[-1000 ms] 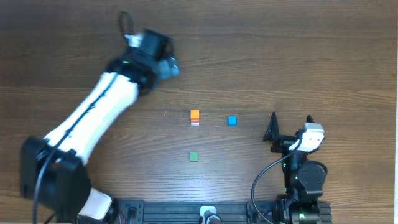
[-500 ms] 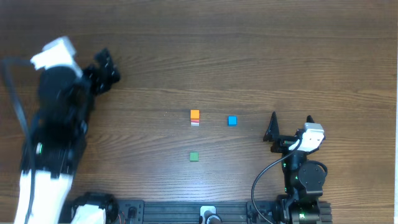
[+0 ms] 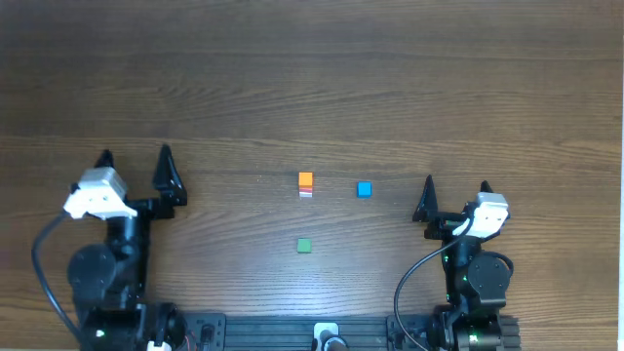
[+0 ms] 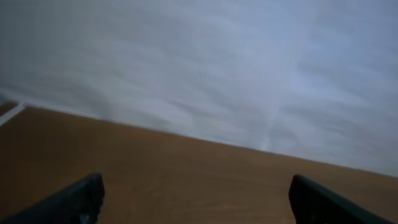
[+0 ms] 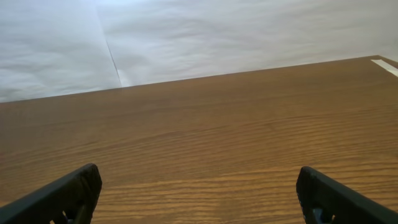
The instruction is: Stack Cubes
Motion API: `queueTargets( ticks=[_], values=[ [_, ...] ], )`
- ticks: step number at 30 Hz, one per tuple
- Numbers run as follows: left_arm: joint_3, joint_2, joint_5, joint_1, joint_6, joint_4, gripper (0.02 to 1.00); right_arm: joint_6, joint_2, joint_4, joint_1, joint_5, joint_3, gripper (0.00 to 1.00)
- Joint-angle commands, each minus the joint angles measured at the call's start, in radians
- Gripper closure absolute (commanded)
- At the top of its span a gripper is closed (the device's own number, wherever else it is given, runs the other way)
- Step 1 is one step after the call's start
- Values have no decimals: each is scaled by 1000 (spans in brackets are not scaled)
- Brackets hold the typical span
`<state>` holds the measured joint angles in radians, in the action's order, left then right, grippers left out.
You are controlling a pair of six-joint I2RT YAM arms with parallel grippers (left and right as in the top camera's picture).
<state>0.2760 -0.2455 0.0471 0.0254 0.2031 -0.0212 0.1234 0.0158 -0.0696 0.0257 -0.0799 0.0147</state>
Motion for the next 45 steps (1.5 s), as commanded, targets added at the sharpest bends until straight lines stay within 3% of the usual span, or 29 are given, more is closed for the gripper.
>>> queueTargets(
  ticks=[1,6,12,14,25,45],
  values=[
    [-118,78,-61,-6,-60,-101,84,-5,-9,2,-6,9,-10,7],
    [-229,156,-92,-13,-92,-200,84,-5,-9,2,-6,9,-10,7],
    [-270,219,-134,-43,-170,-132,97,-5,-9,2,-6,9,-10,7],
    [-270,227,-137,-45,-200,-105,53,-5,-9,2,-6,9,-10,7],
    [-270,243,-141,-45,-199,91,20,-5,-9,2,-6,9,-10,7],
    [-270,243,-144,-45,-196,90,20,-5,-9,2,-6,9,-10,7]
  ],
)
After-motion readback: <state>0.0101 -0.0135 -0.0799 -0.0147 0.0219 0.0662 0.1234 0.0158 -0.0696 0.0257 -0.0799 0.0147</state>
